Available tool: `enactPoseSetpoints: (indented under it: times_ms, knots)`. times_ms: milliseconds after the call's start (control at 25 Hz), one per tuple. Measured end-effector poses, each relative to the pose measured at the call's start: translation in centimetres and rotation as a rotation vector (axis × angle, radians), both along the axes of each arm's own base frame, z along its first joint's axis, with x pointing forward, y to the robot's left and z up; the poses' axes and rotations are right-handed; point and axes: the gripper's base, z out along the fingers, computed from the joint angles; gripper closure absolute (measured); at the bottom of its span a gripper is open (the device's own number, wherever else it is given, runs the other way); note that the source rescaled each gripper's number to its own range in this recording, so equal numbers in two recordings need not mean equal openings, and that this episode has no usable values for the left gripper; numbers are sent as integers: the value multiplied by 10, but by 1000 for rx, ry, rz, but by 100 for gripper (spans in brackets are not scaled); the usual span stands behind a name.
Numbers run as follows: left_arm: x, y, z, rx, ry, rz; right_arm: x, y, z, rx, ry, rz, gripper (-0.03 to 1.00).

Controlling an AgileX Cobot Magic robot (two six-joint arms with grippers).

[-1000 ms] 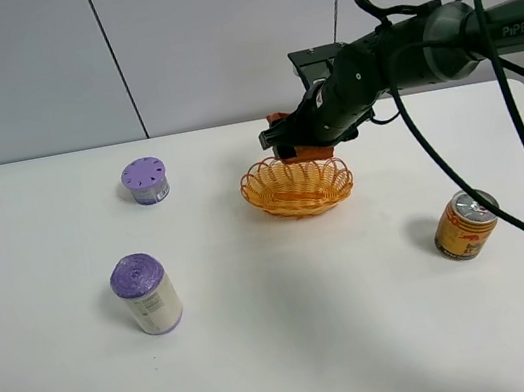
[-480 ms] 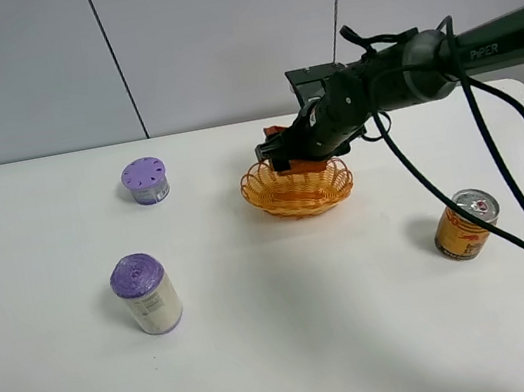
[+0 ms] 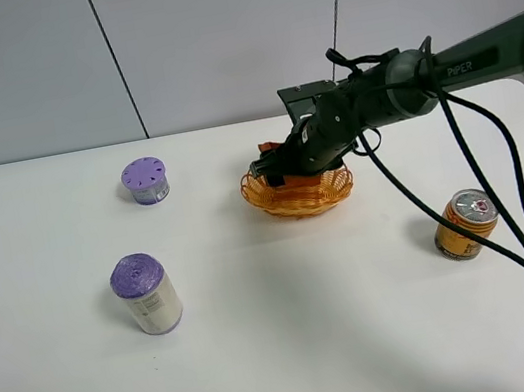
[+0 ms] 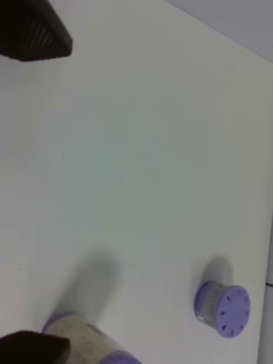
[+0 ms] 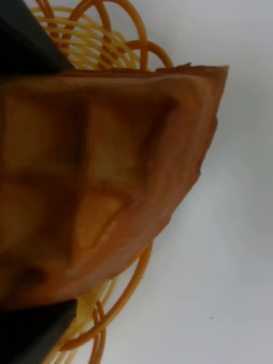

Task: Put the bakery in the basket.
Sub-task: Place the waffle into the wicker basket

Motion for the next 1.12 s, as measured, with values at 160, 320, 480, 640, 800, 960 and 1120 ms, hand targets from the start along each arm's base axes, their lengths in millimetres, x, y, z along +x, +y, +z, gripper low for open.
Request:
enactPoseSetpoints:
  times_ms: [160,320,480,640,800,960,1120]
  knots:
    - [0,0,0,0,0,0,-1,3,0,7,2,0,97]
    - [0,0,0,0,0,0,-3,5,0,7,2,6,97]
    - [0,0,0,0,0,0,-3,5,0,6,3,7,97]
    - [0,0,0,0,0,0,-3,5,0,2,11,7,97]
    - [0,0,0,0,0,0,-4,5,0,-1,17,7,79]
    - [0,0,0,0,0,0,-4,5,0,-1,16,7,47]
    - [0,0,0,0,0,0,-4,5,0,-1,17,7,16]
